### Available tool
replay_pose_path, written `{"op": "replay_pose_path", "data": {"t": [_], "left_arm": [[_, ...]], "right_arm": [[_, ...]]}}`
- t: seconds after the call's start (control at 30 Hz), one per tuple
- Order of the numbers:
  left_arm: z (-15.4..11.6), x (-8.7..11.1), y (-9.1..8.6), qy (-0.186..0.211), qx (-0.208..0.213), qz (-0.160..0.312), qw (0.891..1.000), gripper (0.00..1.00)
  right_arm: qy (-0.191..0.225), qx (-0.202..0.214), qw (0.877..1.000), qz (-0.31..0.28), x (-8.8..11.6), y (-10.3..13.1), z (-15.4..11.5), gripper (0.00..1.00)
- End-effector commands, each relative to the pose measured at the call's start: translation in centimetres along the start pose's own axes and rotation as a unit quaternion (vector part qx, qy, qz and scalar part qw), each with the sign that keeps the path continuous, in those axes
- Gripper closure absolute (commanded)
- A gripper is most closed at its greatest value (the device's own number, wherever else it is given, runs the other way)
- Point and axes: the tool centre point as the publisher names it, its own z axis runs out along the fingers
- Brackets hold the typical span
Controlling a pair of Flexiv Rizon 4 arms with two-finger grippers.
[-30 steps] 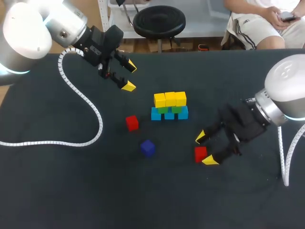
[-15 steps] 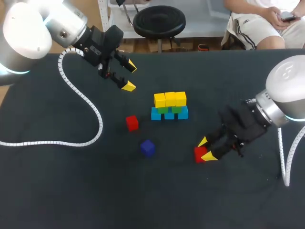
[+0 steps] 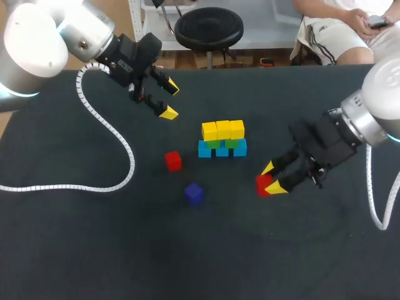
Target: Place the blue cubes, place green cubes on the blue cubes, place the yellow cubes on the green cubes, then place the red cubes on the yellow cubes, and place purple cube on the red cubes.
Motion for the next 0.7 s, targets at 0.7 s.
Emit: {"op": "replay_pose_path", "data": {"t": [0.7], "left_arm": [[0.0,-0.1,0.2,0.002,0.002,0.000,1.000,0.00]], "right_arm": [[-0.005,0.021,1.000,-0.018,-1.9,1.3,-1.5,1.00]]}}
